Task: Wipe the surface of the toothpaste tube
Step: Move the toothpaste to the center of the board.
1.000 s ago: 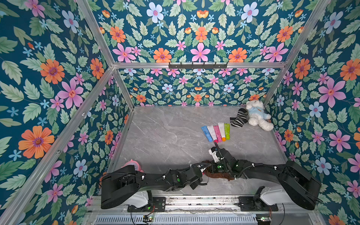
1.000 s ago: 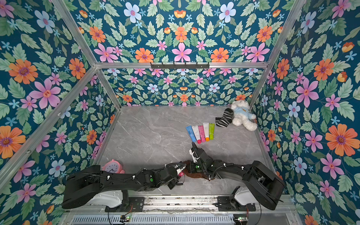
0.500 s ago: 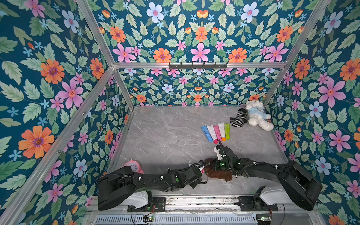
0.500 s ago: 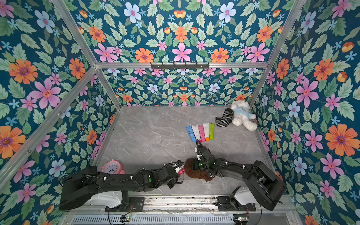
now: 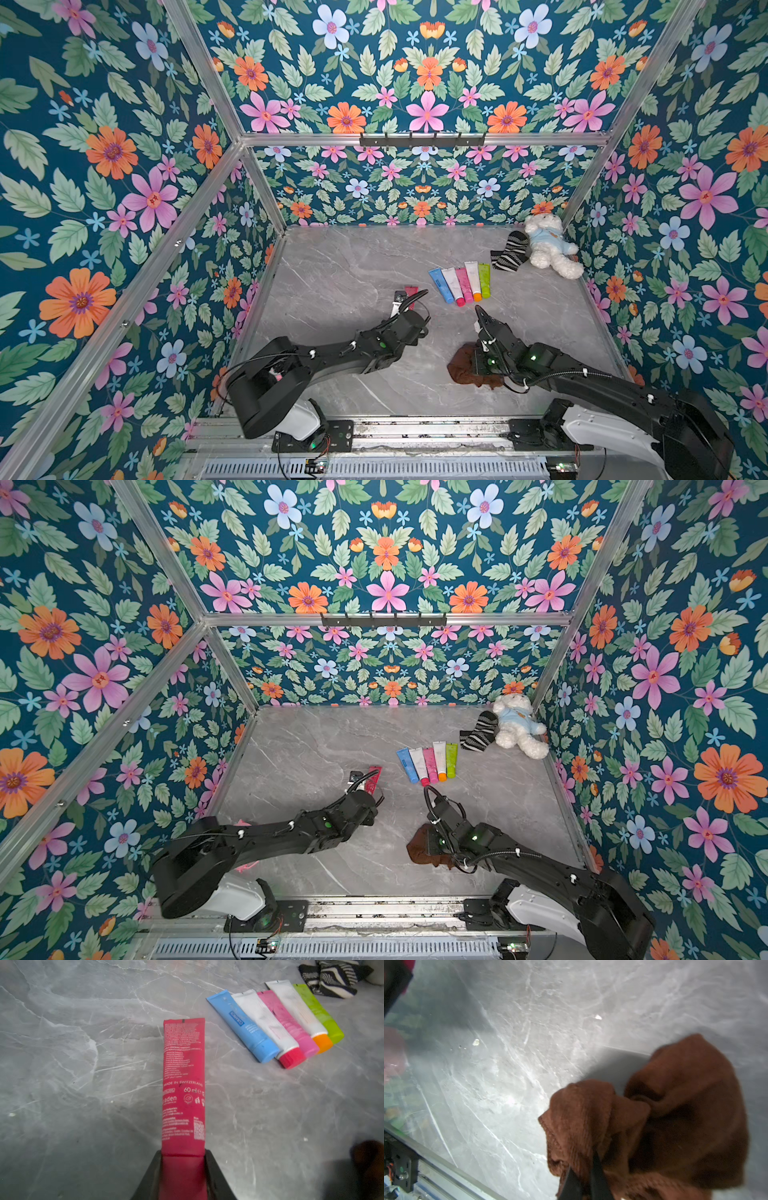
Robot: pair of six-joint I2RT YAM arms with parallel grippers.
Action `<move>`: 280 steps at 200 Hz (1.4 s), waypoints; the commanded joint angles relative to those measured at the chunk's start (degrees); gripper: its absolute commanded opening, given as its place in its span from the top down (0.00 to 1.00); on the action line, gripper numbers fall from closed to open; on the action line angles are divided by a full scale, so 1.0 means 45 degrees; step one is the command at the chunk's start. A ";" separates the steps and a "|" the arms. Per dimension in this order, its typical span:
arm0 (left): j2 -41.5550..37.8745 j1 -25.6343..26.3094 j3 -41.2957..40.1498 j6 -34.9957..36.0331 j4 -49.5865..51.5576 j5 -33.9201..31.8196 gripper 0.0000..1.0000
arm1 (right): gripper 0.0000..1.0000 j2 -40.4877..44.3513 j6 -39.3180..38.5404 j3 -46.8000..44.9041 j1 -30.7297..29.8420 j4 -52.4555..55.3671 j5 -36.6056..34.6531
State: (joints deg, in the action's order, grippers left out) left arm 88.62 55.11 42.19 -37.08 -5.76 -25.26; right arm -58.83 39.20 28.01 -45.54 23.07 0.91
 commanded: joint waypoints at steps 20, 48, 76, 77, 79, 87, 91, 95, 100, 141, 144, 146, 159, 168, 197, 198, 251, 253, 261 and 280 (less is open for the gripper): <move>0.2464 -0.0343 0.1954 -0.1937 -0.1171 -0.0044 1.00 | 1.00 0.0621 0.0370 -0.0695 -0.0027 0.0806 -0.0318; 0.3562 -0.0523 0.2835 -0.2542 -0.1210 0.0515 1.00 | 1.00 0.0925 0.0361 -0.0803 -0.0036 0.1005 -0.0353; 0.4174 -0.0698 0.3239 -0.2896 -0.1267 0.0840 1.00 | 1.00 0.1438 0.0388 -0.1027 -0.0036 0.0918 -0.0430; 0.4184 -0.0711 0.3250 -0.2924 -0.1273 0.0853 1.00 | 1.00 0.1455 0.0389 -0.1018 -0.0027 0.0913 -0.0433; 0.4216 -0.0730 0.3272 -0.2935 -0.1268 0.0873 1.00 | 1.00 0.1467 0.0380 -0.1012 -0.0034 0.0910 -0.0450; 0.4354 -0.0823 0.3313 -0.2952 -0.1393 0.1058 1.00 | 1.00 0.1528 0.0383 -0.1047 -0.0033 0.0908 -0.0475; 0.4438 -0.0872 0.3360 -0.2972 -0.1431 0.1158 1.00 | 1.00 0.1538 0.0378 -0.1053 -0.0036 0.0910 -0.0475; 0.4517 -0.0922 0.3418 -0.2981 -0.1424 0.1267 0.99 | 1.00 0.1548 0.0387 -0.1049 -0.0029 0.0909 -0.0475; 0.4621 -0.0965 0.3514 -0.2984 -0.1431 0.1383 0.99 | 1.00 0.1549 0.0390 -0.1049 -0.0034 0.0904 -0.0460; 0.5395 -0.0998 0.4567 -0.2852 -0.1240 0.2345 0.93 | 1.00 0.1583 0.0371 -0.1068 -0.0027 0.0885 -0.0436; 0.5435 -0.0997 0.4593 -0.2871 -0.1262 0.2394 0.92 | 1.00 0.1588 0.0371 -0.1068 -0.0035 0.0898 -0.0436; 0.5456 -0.0997 0.4604 -0.2882 -0.1284 0.2440 0.91 | 1.00 0.1603 0.0371 -0.1058 -0.0036 0.0906 -0.0446; 0.5530 -0.0997 0.4601 -0.2937 -0.1536 0.2635 0.85 | 1.00 0.1806 0.0371 -0.1097 -0.0036 0.0970 -0.0513; 0.5540 -0.0997 0.4597 -0.2932 -0.1586 0.2728 0.78 | 1.00 0.2046 0.0402 -0.1136 -0.0036 0.1039 -0.0584; 0.5215 -0.0978 0.4335 -0.2797 -0.1796 0.2947 0.52 | 1.00 0.2722 0.0454 -0.1243 0.0023 0.1242 -0.0766; 0.5193 -0.0978 0.4296 -0.2786 -0.1801 0.2942 0.51 | 1.00 0.2741 0.0461 -0.1253 0.0032 0.1251 -0.0767; 0.3148 -0.1107 0.3552 -0.1485 -0.1984 0.2927 0.29 | 1.00 0.2962 0.0235 -0.0852 0.0296 0.1859 -0.0801; 0.3112 -0.1152 0.3577 -0.1413 -0.1953 0.2964 0.28 | 1.00 0.2933 0.0230 -0.0829 0.0296 0.1879 -0.0781; 0.2999 -0.1348 0.3630 -0.1236 -0.1778 0.3065 0.30 | 0.98 0.2782 0.0234 -0.0651 0.0296 0.2053 -0.0721; 0.2939 -0.2012 0.3405 -0.1067 -0.1780 0.3381 0.45 | 0.94 0.2236 0.0166 -0.0073 0.0296 0.2535 -0.0676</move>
State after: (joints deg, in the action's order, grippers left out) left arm 102.19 48.82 58.39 -44.47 -13.87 -11.29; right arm -46.83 40.07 25.32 -44.18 30.76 -1.65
